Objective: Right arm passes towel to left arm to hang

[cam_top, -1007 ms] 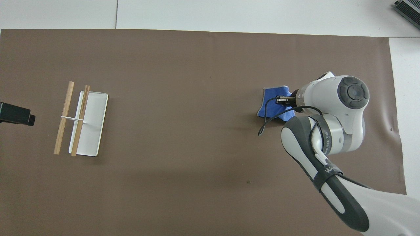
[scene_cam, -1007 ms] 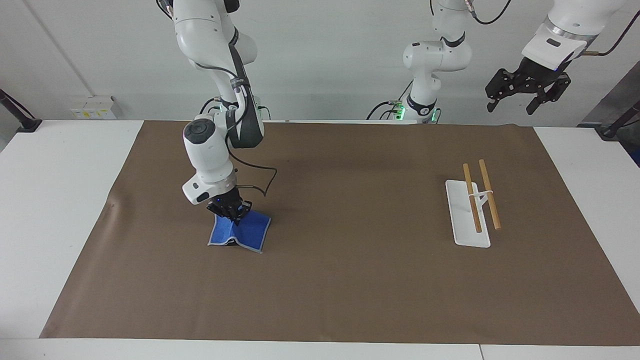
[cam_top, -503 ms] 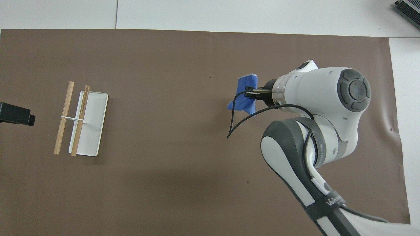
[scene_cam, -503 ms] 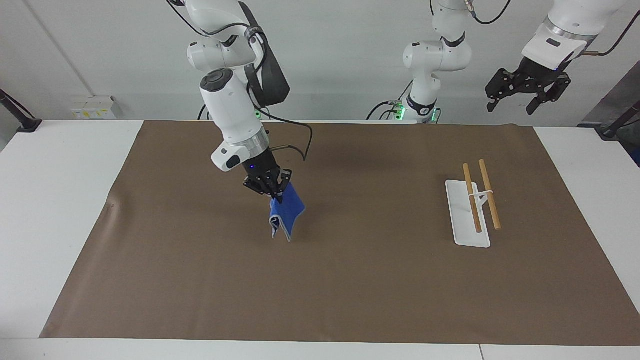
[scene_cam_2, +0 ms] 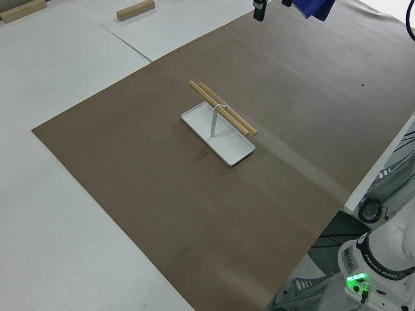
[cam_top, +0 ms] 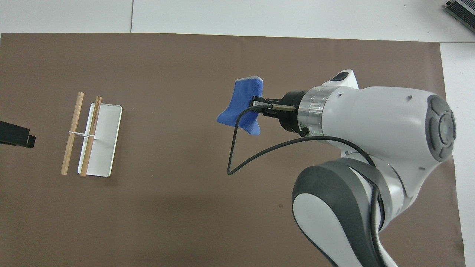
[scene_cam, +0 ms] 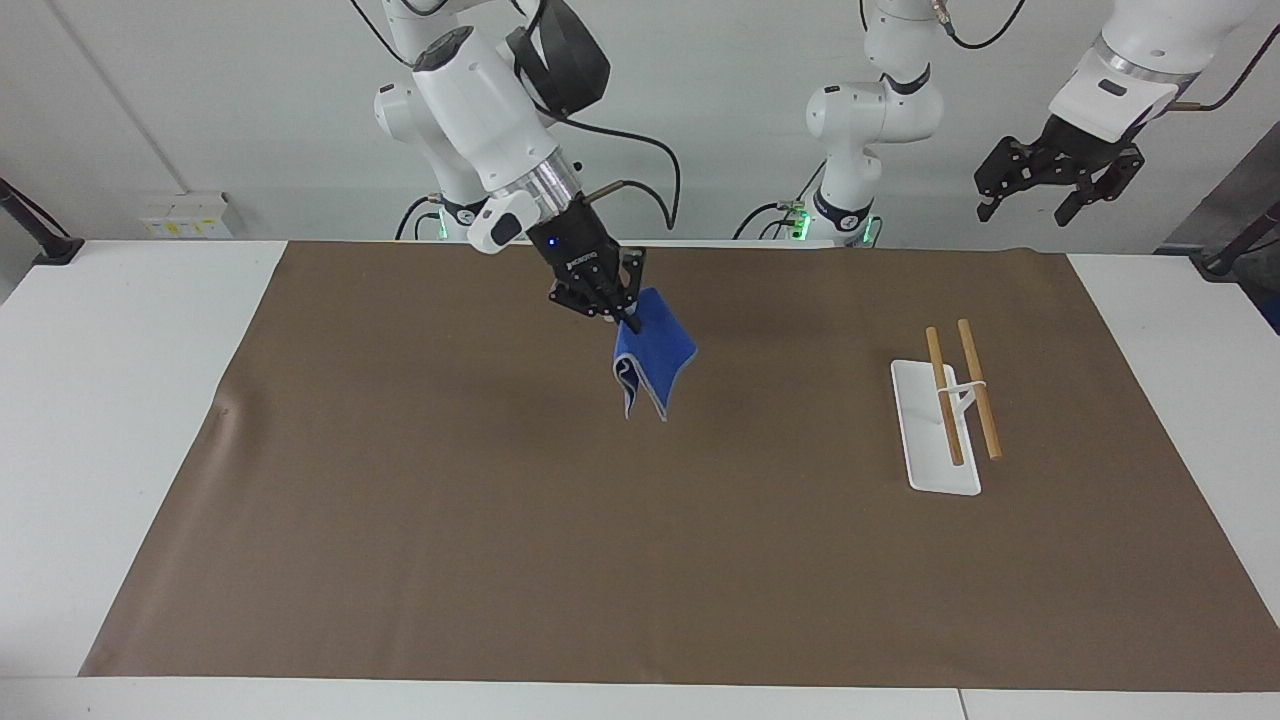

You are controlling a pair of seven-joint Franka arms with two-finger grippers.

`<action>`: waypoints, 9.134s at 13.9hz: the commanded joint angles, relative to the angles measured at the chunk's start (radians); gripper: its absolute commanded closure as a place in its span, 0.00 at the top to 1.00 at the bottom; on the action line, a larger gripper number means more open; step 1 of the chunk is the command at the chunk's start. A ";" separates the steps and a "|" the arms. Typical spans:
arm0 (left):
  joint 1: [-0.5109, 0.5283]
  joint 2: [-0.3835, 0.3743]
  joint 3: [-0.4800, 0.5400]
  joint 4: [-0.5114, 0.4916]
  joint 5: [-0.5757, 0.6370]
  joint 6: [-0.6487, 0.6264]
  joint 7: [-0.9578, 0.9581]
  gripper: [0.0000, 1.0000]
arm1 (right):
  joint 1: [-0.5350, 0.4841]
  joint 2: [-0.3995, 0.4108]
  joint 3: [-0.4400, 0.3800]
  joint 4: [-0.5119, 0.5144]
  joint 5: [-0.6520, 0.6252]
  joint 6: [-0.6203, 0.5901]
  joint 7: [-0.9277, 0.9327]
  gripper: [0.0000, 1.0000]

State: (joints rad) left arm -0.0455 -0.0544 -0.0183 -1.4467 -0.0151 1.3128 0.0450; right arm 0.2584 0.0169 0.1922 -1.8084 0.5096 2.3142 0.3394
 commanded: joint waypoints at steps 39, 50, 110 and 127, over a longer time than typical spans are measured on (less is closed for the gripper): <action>-0.345 -0.295 -0.170 -0.738 -0.436 1.158 -1.979 0.87 | -0.001 -0.110 0.036 -0.155 0.593 0.014 -0.372 0.00; -0.352 -0.281 -0.183 -0.788 -0.436 1.369 -2.051 0.54 | -0.001 -0.110 0.036 -0.154 0.595 0.014 -0.373 0.00; 0.188 -0.237 -0.184 -0.952 -0.312 1.438 -2.010 0.00 | -0.193 -0.089 -0.292 0.253 -0.554 -0.826 -0.180 1.00; 0.337 -0.182 -0.181 -0.957 -0.312 1.438 -1.975 0.00 | -0.220 -0.081 -0.281 0.256 -0.477 -0.826 -0.226 1.00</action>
State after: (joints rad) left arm 0.2555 -0.2361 -0.1917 -2.3897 -0.3365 2.7532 -1.9281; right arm 0.0685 -0.0529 -0.0970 -1.5377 0.0138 1.4851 0.1467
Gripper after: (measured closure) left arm 0.978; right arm 0.000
